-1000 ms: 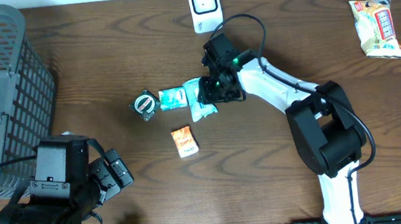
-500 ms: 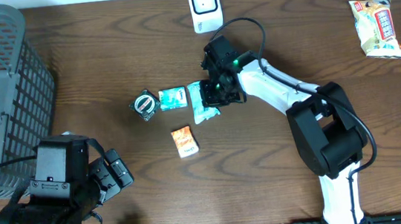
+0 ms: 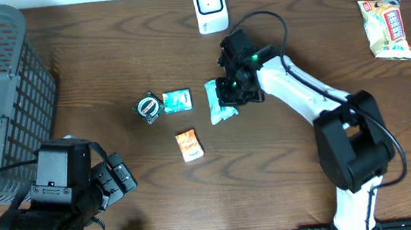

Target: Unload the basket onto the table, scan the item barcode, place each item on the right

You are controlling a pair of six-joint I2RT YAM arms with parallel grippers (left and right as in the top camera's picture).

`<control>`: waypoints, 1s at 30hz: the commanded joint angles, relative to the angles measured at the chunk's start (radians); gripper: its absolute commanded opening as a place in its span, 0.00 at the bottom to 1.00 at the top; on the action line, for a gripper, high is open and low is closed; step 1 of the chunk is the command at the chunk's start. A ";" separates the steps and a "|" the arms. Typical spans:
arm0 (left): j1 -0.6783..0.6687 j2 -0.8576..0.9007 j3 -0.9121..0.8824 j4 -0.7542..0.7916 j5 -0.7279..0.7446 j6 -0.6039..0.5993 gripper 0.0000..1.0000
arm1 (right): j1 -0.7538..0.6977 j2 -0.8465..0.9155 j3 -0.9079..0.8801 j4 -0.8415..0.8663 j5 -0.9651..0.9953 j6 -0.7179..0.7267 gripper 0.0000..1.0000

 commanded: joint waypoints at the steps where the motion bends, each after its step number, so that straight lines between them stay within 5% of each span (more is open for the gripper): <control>1: 0.000 -0.001 -0.001 -0.003 -0.005 -0.004 0.97 | 0.025 -0.045 0.000 -0.005 0.081 -0.014 0.01; 14: 0.000 -0.001 -0.001 -0.003 -0.005 -0.004 0.98 | 0.075 -0.045 0.000 -0.064 0.439 0.072 0.01; 22: 0.000 -0.001 -0.001 -0.003 -0.005 -0.005 0.97 | 0.092 -0.045 0.000 -0.042 0.418 0.072 0.03; 28: 0.000 -0.001 -0.001 -0.003 -0.005 -0.005 0.98 | 0.089 -0.045 0.000 -0.058 0.420 0.072 0.45; 30: 0.000 -0.001 -0.001 -0.003 -0.005 -0.005 0.98 | 0.089 -0.045 0.000 -0.066 0.420 0.072 0.46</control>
